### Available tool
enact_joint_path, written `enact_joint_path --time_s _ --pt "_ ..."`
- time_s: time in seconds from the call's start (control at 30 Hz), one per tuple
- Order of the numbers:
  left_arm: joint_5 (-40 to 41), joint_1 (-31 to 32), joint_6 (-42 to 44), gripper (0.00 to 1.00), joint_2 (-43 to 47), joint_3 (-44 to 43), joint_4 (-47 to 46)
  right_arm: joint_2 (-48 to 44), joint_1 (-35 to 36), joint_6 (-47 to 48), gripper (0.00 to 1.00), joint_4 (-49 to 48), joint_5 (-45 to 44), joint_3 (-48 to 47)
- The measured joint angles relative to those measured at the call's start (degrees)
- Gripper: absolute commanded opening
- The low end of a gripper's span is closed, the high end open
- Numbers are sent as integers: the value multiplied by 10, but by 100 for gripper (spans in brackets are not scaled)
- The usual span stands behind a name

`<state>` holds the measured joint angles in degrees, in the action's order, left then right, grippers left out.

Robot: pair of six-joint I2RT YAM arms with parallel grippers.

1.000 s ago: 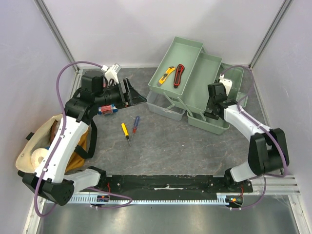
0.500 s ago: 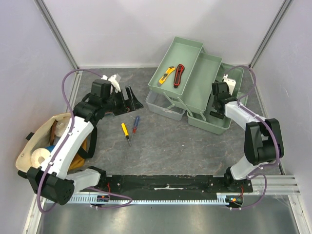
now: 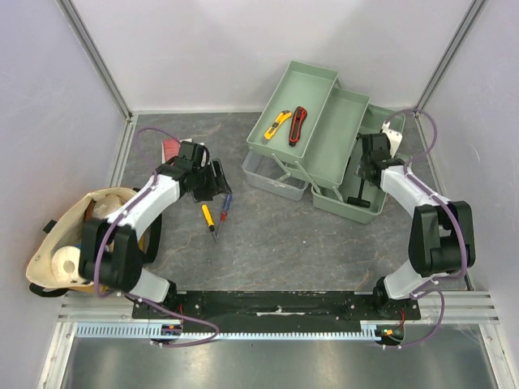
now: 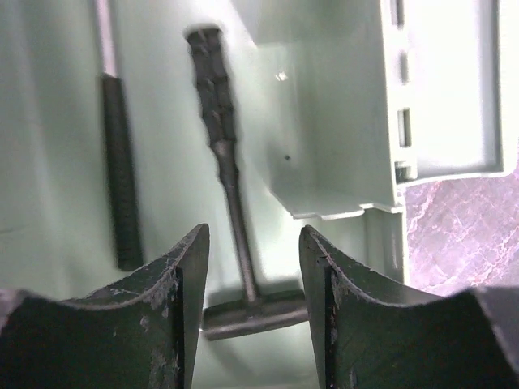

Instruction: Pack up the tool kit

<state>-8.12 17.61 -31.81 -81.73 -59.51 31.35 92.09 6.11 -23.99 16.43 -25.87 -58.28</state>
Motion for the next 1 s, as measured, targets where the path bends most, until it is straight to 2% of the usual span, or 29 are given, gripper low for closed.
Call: enact_joint_path --time_s 0.1,0.17,0.3,0.4,0.53,0.6,0.73,0.8,0.83,1.0 --pt "4 -25 2 66 -61 -5 -1 -20 0 -18 59 49 15 -56" --pt "8 -40 2 66 -91 -7 4 -36 1 -28 65 78 24 -119" --pt "23 -55 5 67 -92 -4 21 -87 20 -29 68 97 52 -237" --pt "31 -56 9 70 -62 -4 35 -103 78 -2 68 100 86 -322" --pt "58 -59 11 71 -17 -4 58 -68 206 42 71 86 126 -411" --pt "71 -64 13 71 -3 -2 64 -41 270 58 72 73 145 -420" --pt "81 -78 15 71 -4 22 65 18 351 74 69 70 153 -414" --pt "79 -82 15 61 -11 36 66 50 384 74 65 70 144 -413" --pt "76 -83 15 59 -17 42 66 65 400 70 64 70 136 -410" --pt "51 -89 15 58 -51 63 50 98 457 43 62 67 87 -374"
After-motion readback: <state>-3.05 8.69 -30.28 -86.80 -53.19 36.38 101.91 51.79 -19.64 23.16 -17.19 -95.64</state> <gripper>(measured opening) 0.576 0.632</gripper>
